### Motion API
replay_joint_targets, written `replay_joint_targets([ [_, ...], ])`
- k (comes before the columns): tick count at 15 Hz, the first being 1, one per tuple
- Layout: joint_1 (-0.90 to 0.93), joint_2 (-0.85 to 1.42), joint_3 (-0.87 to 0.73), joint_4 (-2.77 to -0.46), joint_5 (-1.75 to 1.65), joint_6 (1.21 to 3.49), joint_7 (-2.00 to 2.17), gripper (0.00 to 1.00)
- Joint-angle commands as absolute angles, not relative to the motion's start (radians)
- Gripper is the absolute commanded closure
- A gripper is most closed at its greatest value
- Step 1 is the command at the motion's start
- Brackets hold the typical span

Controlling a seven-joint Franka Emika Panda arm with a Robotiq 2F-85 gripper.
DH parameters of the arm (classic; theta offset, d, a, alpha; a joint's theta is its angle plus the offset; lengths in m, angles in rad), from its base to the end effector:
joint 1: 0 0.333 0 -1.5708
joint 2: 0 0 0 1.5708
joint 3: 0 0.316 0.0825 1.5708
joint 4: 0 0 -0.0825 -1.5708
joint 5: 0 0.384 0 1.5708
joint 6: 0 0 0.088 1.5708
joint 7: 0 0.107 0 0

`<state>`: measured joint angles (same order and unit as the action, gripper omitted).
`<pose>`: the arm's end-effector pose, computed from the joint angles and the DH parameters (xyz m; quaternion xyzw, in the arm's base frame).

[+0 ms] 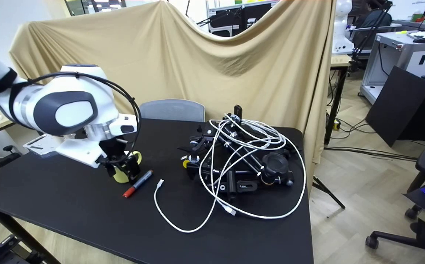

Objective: Put the marker in the cup

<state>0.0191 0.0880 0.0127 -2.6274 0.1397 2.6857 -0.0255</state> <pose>0.4282 0.0093 0.2153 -0.9988 0.0345 0.0149 0.0303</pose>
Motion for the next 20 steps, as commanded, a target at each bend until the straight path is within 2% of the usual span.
replay_joint_targets([
  [1, 0.018, 0.132, 0.009, -2.642, 0.087, 2.765, -0.006, 0.00],
  [16, 0.038, 0.295, -0.007, -2.620, 0.017, 2.893, 0.023, 0.00],
  [17, 0.041, 0.301, -0.007, -2.619, 0.018, 2.903, 0.024, 0.24],
  [18, 0.042, 0.306, -0.006, -2.616, 0.020, 2.907, 0.024, 0.27],
  [20, 0.052, 0.312, -0.010, -2.610, 0.014, 2.917, 0.030, 0.40],
])
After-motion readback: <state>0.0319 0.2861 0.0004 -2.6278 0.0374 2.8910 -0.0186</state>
